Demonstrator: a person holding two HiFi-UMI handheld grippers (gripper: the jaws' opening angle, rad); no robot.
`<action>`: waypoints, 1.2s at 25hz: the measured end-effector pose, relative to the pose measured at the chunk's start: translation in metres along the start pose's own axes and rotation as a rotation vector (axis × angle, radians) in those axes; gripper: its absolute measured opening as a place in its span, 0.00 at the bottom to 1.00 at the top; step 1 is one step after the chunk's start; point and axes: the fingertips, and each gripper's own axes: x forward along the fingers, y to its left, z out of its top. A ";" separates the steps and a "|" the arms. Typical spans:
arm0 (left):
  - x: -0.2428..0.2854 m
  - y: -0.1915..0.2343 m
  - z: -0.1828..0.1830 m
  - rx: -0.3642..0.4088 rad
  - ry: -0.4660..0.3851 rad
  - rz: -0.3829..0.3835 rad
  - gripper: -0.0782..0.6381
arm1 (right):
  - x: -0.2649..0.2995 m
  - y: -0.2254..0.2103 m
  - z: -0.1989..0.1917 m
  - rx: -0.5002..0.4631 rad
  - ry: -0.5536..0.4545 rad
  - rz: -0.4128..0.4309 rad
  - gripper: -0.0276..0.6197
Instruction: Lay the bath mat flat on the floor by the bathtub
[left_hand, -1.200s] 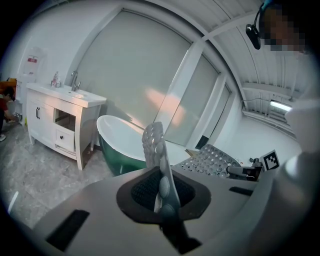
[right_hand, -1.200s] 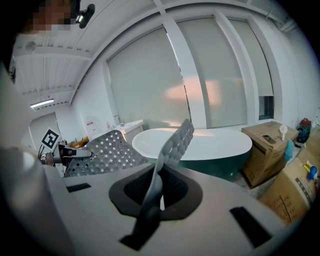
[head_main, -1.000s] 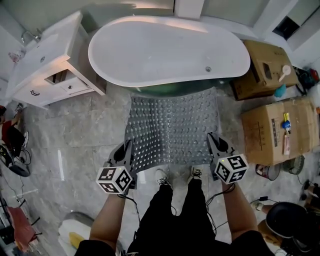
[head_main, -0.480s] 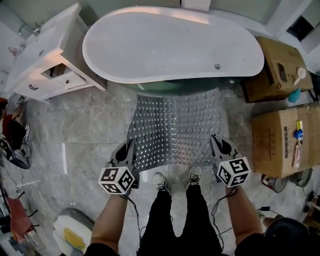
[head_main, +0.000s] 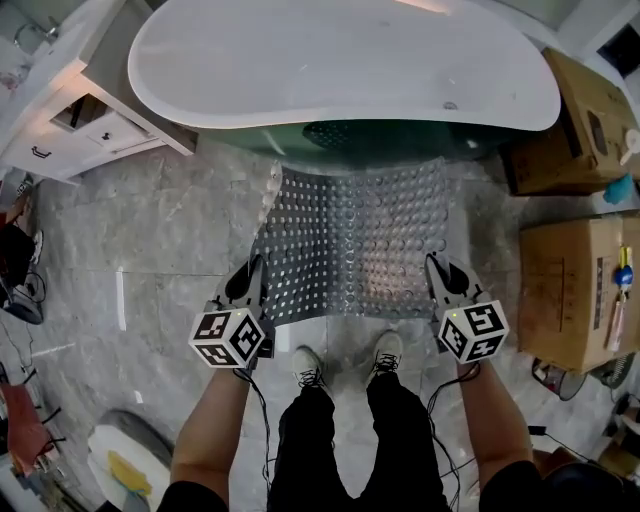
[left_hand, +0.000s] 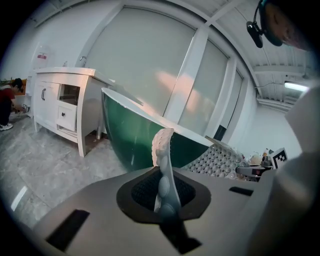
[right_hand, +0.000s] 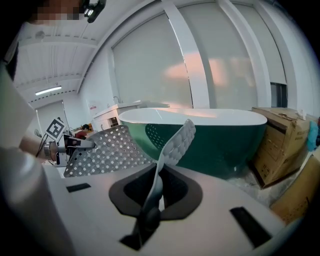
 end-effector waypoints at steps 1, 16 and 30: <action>0.011 0.007 -0.011 0.002 0.004 0.001 0.15 | 0.010 -0.005 -0.011 -0.005 -0.001 -0.002 0.09; 0.164 0.100 -0.158 0.093 0.008 0.001 0.15 | 0.164 -0.090 -0.177 -0.021 -0.014 -0.007 0.09; 0.251 0.149 -0.227 0.131 0.010 0.006 0.15 | 0.242 -0.137 -0.257 -0.007 -0.002 -0.006 0.09</action>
